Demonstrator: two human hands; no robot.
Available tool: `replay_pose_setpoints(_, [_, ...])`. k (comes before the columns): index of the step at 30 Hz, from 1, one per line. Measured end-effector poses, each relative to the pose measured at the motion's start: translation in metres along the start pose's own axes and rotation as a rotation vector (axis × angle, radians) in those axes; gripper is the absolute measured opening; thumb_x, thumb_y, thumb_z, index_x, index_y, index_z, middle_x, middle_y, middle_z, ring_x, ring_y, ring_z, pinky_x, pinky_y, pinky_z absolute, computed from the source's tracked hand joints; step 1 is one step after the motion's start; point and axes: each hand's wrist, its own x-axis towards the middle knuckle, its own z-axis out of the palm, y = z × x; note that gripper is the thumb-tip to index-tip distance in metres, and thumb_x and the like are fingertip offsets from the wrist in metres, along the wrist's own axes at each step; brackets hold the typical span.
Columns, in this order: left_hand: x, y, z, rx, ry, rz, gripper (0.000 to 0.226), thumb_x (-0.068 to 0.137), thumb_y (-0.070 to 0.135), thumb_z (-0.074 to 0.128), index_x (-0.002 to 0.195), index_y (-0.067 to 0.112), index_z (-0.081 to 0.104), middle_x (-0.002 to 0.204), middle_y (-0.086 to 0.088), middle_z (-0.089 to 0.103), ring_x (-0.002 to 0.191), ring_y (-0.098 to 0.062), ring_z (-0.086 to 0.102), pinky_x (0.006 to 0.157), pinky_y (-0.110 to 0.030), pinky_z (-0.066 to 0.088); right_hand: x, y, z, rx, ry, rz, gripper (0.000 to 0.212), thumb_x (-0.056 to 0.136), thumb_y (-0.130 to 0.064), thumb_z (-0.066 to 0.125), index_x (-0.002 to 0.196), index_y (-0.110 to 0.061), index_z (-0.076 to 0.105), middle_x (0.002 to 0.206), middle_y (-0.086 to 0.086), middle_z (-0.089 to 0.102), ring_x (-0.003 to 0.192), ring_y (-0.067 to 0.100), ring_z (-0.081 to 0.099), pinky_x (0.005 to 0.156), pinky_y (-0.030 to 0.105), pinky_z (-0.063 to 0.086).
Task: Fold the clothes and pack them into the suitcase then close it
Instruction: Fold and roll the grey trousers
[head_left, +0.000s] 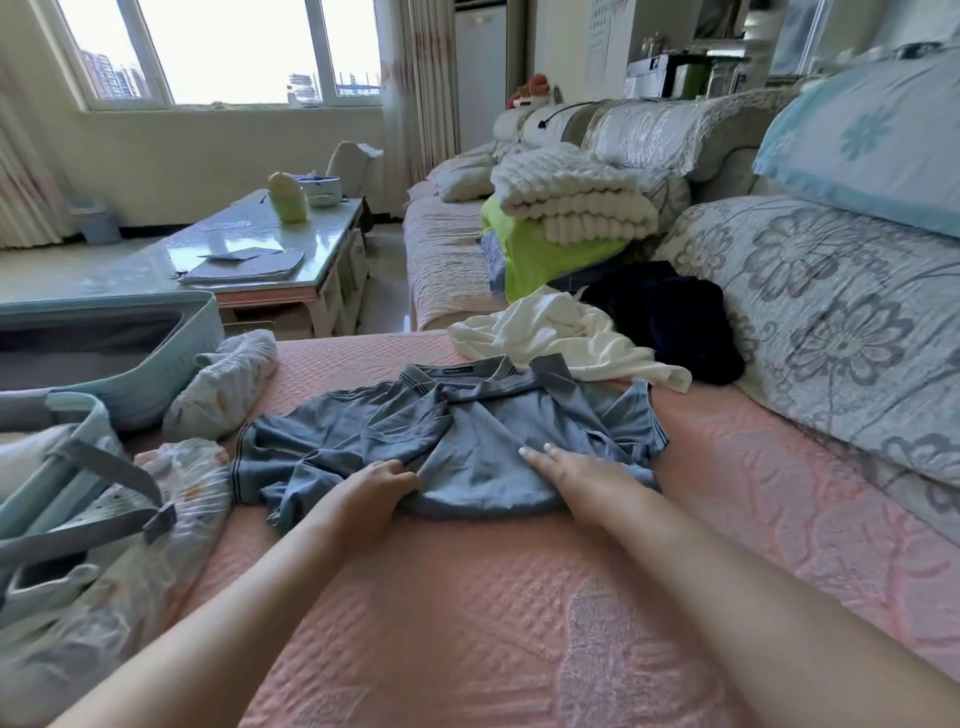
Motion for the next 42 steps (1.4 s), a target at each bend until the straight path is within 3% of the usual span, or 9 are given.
replay_pose_setpoints(4, [-0.006, 0.011, -0.016, -0.085, -0.018, -0.08, 0.028, 0.073, 0.0, 0.059, 0.08, 0.026, 0.06, 0.09, 0.002, 0.057, 0.085, -0.025, 0.059, 0.068, -0.025, 0.036, -0.021, 0.002, -0.008, -0.065, 0.229, -0.014, 0.038, 0.088, 0.003, 0.047, 0.116, -0.019, 0.058, 0.12, 0.007, 0.063, 0.111, 0.03, 0.063, 0.08, 0.033, 0.05])
replay_pose_setpoints(8, [-0.024, 0.036, -0.044, 0.063, -0.282, -0.134, 0.022, 0.069, 0.014, 0.056, 0.082, 0.031, 0.063, 0.083, 0.009, 0.061, 0.08, -0.016, 0.058, 0.069, -0.022, 0.047, -0.057, -0.002, -0.018, 0.018, 0.118, 0.008, 0.016, 0.077, -0.005, 0.052, 0.072, -0.02, 0.05, 0.092, 0.001, 0.058, 0.094, 0.025, 0.062, 0.068, 0.03, 0.042])
replay_pose_setpoints(14, [-0.044, 0.094, -0.062, -0.078, -0.906, -0.274, 0.018, 0.077, 0.02, 0.074, 0.093, 0.03, 0.073, 0.085, 0.002, 0.069, 0.062, -0.013, 0.062, 0.055, -0.023, 0.053, -0.103, 0.006, -0.004, 0.437, -0.266, 0.013, 0.018, 0.078, -0.03, 0.062, 0.088, -0.021, 0.073, 0.082, -0.004, 0.068, 0.075, 0.015, 0.061, 0.071, 0.032, 0.053])
replay_pose_setpoints(19, [-0.032, 0.138, -0.057, -0.17, -0.39, -0.116, 0.018, 0.088, 0.025, 0.056, 0.095, 0.025, 0.072, 0.083, 0.012, 0.069, 0.072, -0.009, 0.065, 0.064, -0.017, 0.049, -0.114, 0.026, 0.009, 0.316, 0.182, 0.296, 0.035, 0.092, -0.05, 0.049, 0.107, -0.021, 0.061, 0.11, 0.003, 0.065, 0.095, 0.022, 0.062, 0.084, 0.036, 0.053])
replay_pose_setpoints(22, [-0.024, 0.159, -0.037, -0.197, -0.153, -0.03, 0.02, 0.092, 0.024, 0.057, 0.104, 0.032, 0.07, 0.106, 0.009, 0.066, 0.086, -0.009, 0.061, 0.074, -0.016, 0.047, -0.12, 0.029, 0.026, 0.205, 0.112, 0.453, 0.042, 0.09, -0.054, 0.054, 0.112, -0.018, 0.059, 0.112, 0.006, 0.066, 0.103, 0.028, 0.064, 0.082, 0.034, 0.051])
replay_pose_setpoints(26, [-0.024, 0.178, -0.002, -0.092, -0.173, 0.131, 0.051, 0.087, 0.048, 0.066, 0.135, 0.038, 0.052, 0.141, 0.006, 0.045, 0.133, -0.018, 0.039, 0.107, -0.038, 0.04, -0.121, 0.035, 0.031, 0.433, 0.215, 0.454, 0.025, 0.096, -0.041, 0.057, 0.095, -0.017, 0.065, 0.108, 0.009, 0.07, 0.099, 0.029, 0.065, 0.076, 0.03, 0.046])
replay_pose_setpoints(32, [-0.029, 0.186, 0.016, -0.147, -0.287, 0.132, 0.096, 0.078, 0.05, 0.074, 0.155, 0.041, 0.016, 0.161, 0.011, 0.007, 0.147, -0.014, 0.012, 0.117, -0.043, 0.029, -0.134, 0.051, 0.023, -0.008, -0.091, 0.645, 0.036, 0.095, -0.017, 0.056, 0.131, -0.014, 0.058, 0.135, 0.006, 0.059, 0.122, 0.028, 0.058, 0.088, 0.037, 0.048])
replay_pose_setpoints(37, [-0.008, 0.165, 0.008, -0.249, -0.109, 0.024, 0.051, 0.087, 0.048, 0.059, 0.136, 0.034, 0.054, 0.136, 0.007, 0.05, 0.127, -0.018, 0.05, 0.104, -0.034, 0.043, -0.107, 0.04, 0.013, -0.029, 0.192, 0.485, 0.045, 0.091, -0.029, 0.053, 0.133, -0.014, 0.044, 0.127, 0.01, 0.055, 0.109, 0.029, 0.06, 0.073, 0.034, 0.043])
replay_pose_setpoints(42, [0.007, 0.136, -0.005, 0.291, -0.099, -0.143, 0.053, 0.087, 0.032, 0.058, 0.138, 0.044, 0.047, 0.153, 0.0, 0.027, 0.139, -0.026, 0.027, 0.103, -0.042, 0.037, -0.064, 0.023, 0.016, 0.0, 0.422, 0.203, 0.038, 0.095, -0.027, 0.045, 0.131, -0.014, 0.045, 0.131, 0.012, 0.048, 0.117, 0.032, 0.051, 0.085, 0.041, 0.048])
